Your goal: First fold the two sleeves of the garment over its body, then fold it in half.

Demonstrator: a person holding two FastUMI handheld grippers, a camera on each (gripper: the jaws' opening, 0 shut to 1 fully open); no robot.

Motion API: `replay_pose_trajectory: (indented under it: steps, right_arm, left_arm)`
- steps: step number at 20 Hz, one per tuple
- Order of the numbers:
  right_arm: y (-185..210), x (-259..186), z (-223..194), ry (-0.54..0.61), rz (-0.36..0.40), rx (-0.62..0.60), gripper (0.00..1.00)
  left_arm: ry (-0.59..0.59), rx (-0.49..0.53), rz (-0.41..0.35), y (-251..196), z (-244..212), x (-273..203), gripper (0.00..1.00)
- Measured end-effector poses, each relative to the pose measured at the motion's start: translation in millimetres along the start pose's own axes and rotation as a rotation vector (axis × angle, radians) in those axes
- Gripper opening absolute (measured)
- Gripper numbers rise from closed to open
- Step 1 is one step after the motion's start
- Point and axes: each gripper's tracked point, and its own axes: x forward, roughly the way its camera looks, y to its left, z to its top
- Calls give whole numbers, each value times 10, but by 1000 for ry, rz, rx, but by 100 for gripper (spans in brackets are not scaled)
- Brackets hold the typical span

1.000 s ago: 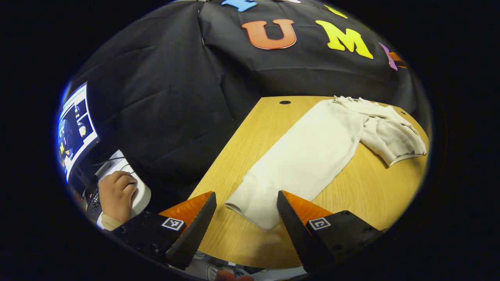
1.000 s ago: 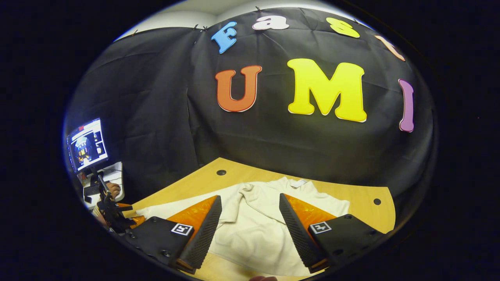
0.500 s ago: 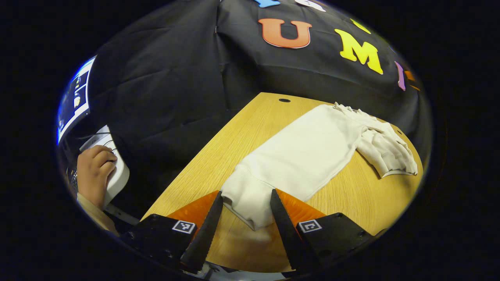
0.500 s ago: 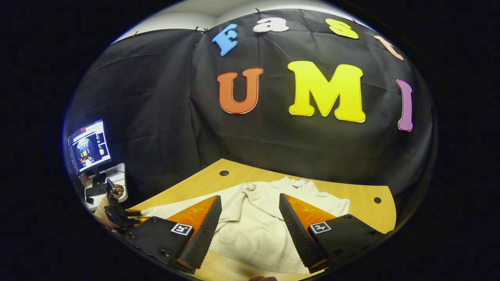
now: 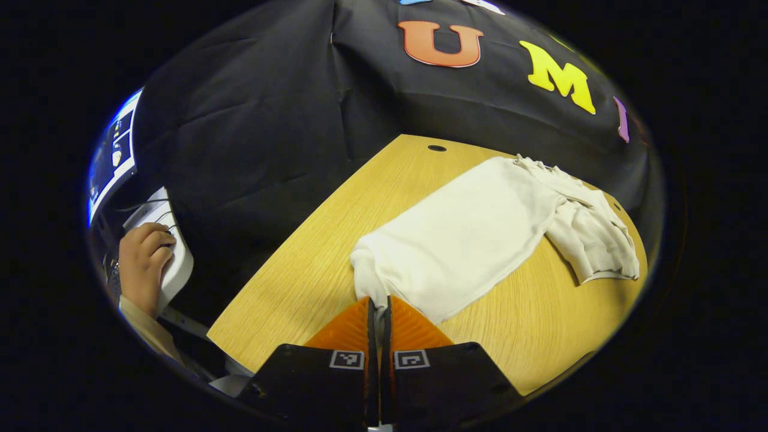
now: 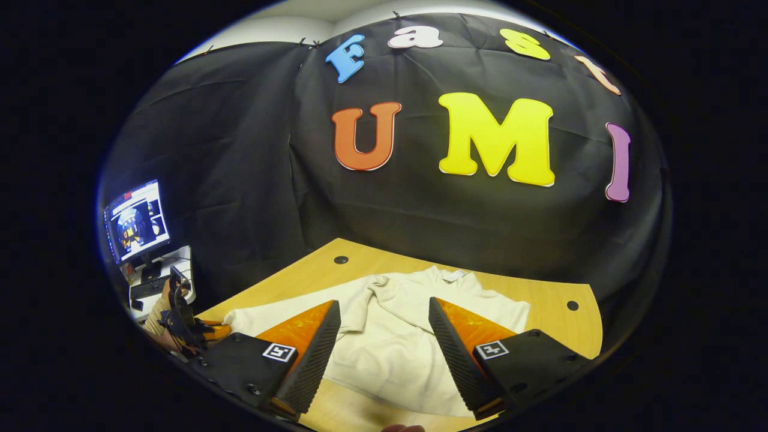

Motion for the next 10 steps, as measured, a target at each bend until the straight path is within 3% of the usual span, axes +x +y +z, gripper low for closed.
replay_pose_trajectory:
  steps: [4, 10]
  right_arm:
    - [-42, -85, -17, -6, 3, -3, 93]
    - [-153, -183, -48, -12, -1, 39, 93]
  left_arm:
    - [-4, -90, -12, -51, 81, -103, 4]
    - [-74, -118, -92, -326, 556, -331, 3]
